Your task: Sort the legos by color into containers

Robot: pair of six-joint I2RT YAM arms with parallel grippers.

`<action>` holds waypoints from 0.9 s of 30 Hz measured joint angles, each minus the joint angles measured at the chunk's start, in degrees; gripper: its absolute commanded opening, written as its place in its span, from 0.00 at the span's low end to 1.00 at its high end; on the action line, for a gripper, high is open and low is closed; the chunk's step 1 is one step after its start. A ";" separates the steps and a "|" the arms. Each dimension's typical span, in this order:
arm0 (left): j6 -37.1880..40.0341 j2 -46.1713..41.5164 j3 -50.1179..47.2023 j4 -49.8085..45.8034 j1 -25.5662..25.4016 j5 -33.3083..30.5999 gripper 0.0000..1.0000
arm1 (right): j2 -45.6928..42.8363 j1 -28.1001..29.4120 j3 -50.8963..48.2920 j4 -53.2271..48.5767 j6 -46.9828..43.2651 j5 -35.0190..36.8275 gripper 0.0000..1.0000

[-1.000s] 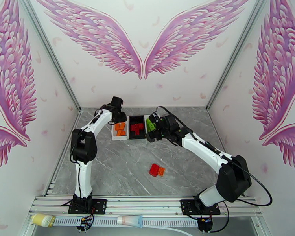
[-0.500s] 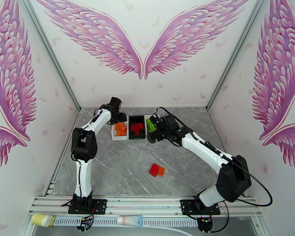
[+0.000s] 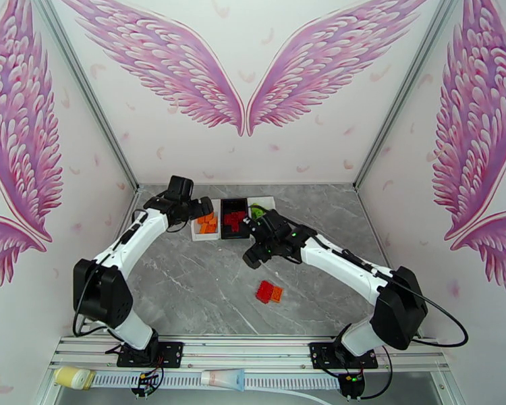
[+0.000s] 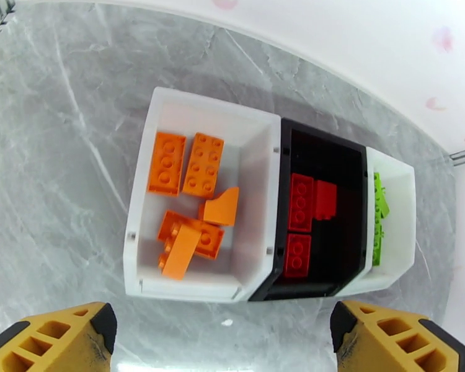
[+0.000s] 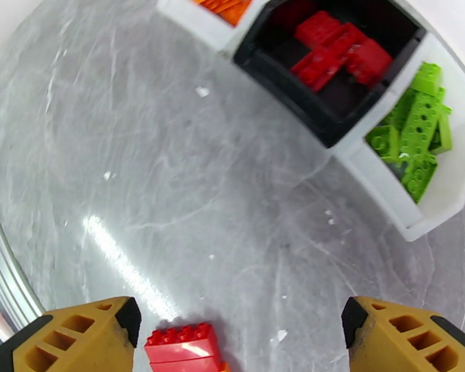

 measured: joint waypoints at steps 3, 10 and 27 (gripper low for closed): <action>-0.59 -4.15 -6.27 0.50 0.09 -0.26 0.97 | 0.61 2.75 -0.26 -2.60 -1.73 0.59 0.95; -1.92 -8.90 -14.03 0.61 0.11 -0.70 0.97 | 10.49 4.79 1.53 -9.73 -4.55 2.16 0.98; -1.55 -9.75 -15.30 1.84 -1.09 -1.81 0.98 | 19.63 6.43 3.37 -16.13 -7.43 2.62 0.93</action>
